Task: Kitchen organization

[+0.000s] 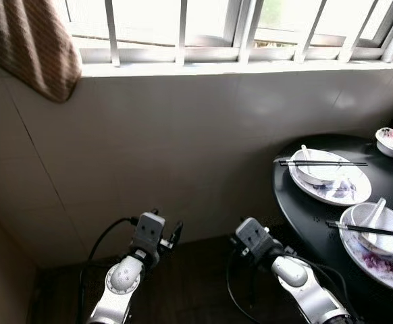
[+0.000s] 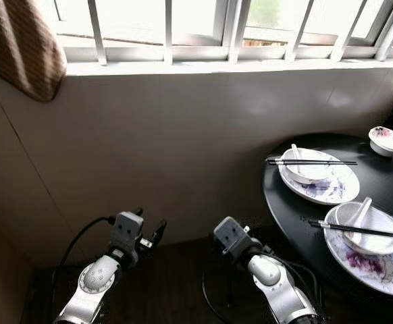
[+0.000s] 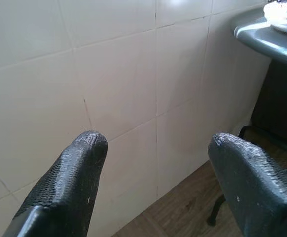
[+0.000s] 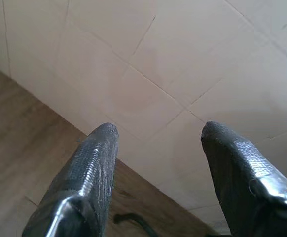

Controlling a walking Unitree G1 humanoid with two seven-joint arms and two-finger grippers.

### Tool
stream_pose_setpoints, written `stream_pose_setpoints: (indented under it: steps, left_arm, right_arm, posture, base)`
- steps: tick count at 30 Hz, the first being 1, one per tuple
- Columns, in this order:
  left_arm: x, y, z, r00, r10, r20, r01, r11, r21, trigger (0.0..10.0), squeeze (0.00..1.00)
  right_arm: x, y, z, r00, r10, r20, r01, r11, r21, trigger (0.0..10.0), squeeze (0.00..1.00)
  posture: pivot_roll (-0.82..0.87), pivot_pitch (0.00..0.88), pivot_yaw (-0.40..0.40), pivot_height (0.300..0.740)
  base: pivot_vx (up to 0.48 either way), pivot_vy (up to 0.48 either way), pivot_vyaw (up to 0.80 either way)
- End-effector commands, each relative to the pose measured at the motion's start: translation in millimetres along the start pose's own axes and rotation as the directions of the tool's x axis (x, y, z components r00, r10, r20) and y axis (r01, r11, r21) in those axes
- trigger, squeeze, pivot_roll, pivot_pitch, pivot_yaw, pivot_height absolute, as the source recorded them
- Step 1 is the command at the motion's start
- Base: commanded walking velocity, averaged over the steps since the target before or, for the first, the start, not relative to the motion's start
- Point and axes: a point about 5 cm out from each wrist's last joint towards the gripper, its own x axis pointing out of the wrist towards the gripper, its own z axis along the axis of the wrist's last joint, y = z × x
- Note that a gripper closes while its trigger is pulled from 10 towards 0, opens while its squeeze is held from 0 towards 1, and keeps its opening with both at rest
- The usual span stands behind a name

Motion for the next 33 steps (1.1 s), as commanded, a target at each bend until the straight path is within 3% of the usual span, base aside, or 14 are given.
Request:
stream_pose_setpoints:
  steps: [1, 3, 9, 10, 11, 12, 18, 25, 27, 33]
  left_arm:
    - [-1.1, 0.0, -3, 1.000, -0.004, -0.016, 0.004, 1.000, -0.003, 10.0, 0.00]
    - [-0.9, -0.1, -3, 1.000, -0.005, -0.016, 0.005, 1.000, -0.003, 10.0, 0.00]
    - [-0.2, -0.4, -3, 1.000, -0.005, -0.016, 0.005, 1.000, -0.005, 10.0, 0.00]
    - [-0.1, -0.4, -3, 1.000, -0.006, -0.016, 0.006, 1.000, -0.005, 10.0, 0.00]
    - [0.0, -0.5, -3, 1.000, -0.006, -0.016, 0.006, 1.000, -0.006, 10.0, 0.00]
    - [0.1, -0.6, -3, 1.000, -0.006, -0.016, 0.006, 1.000, -0.007, 10.0, 0.00]
    - [0.2, -0.8, -3, 1.000, -0.006, -0.017, 0.006, 1.000, -0.007, 10.0, 0.00]
    - [-0.1, -0.9, -4, 1.000, -0.008, -0.019, 0.008, 1.000, -0.007, 10.0, 0.00]
    - [0.1, -0.8, -4, 1.000, -0.009, -0.020, 0.009, 1.000, -0.008, 10.0, 0.00]
    - [-0.2, -0.7, -5, 1.000, -0.008, -0.021, 0.008, 1.000, -0.007, 10.0, 0.00]
  right_arm:
    - [1.0, -1.6, 4, 1.000, -0.011, 0.017, 0.012, 0.998, -0.056, 10.0, 1.00]
    - [1.2, -2.8, 4, 1.000, -0.023, 0.016, 0.024, 0.997, -0.074, 10.0, 1.00]
    - [3.3, -16.4, -4, 0.984, -0.166, -0.064, 0.143, 0.953, -0.267, 10.0, 1.00]
    - [2.8, -19.2, -6, 0.978, -0.196, -0.069, 0.167, 0.941, -0.295, 10.0, 0.81]
    - [2.6, -21.2, -7, 0.973, -0.218, -0.077, 0.184, 0.932, -0.313, 10.0, 0.30]
    - [2.8, -21.3, -9, 0.971, -0.224, -0.086, 0.184, 0.926, -0.330, 10.0, 0.00]
    - [4.5, -16.2, -7, 0.976, -0.209, -0.067, 0.173, 0.920, -0.352, 10.0, 0.00]
    - [6.9, -6.2, -4, 0.986, -0.164, -0.035, 0.146, 0.941, -0.304, 10.0, 0.00]
    - [6.8, -9.3, -4, 0.979, -0.203, -0.032, 0.177, 0.911, -0.372, 10.0, 0.00]
    - [5.9, -15.9, -10, 0.960, -0.271, -0.065, 0.225, 0.890, -0.396, 10.0, 0.00]
  posture:
    - [-0.05, 0.000, -0.046, 0.740]
    - [-0.05, 0.000, -0.046, 0.740]
    - [-0.04, 0.000, -0.049, 0.740]
    - [-0.04, 0.000, -0.050, 0.740]
    - [-0.04, 0.000, -0.050, 0.740]
    - [-0.04, 0.000, -0.050, 0.740]
    - [-0.04, 0.000, -0.048, 0.740]
    - [-0.04, 0.000, -0.047, 0.740]
    - [-0.04, 0.000, -0.046, 0.740]
    - [-0.04, 0.000, -0.047, 0.740]
  base:
    - [0.000, 0.000, 0.00]
    - [0.000, 0.000, 0.00]
    - [0.000, 0.000, -0.78]
    - [0.000, 0.000, 0.00]
    - [0.000, 0.000, 0.00]
    - [0.000, 0.000, 0.00]
    - [0.000, 0.000, 0.00]
    - [0.000, 0.000, 0.00]
    - [0.000, 0.000, 0.00]
    - [0.000, 0.000, 0.00]
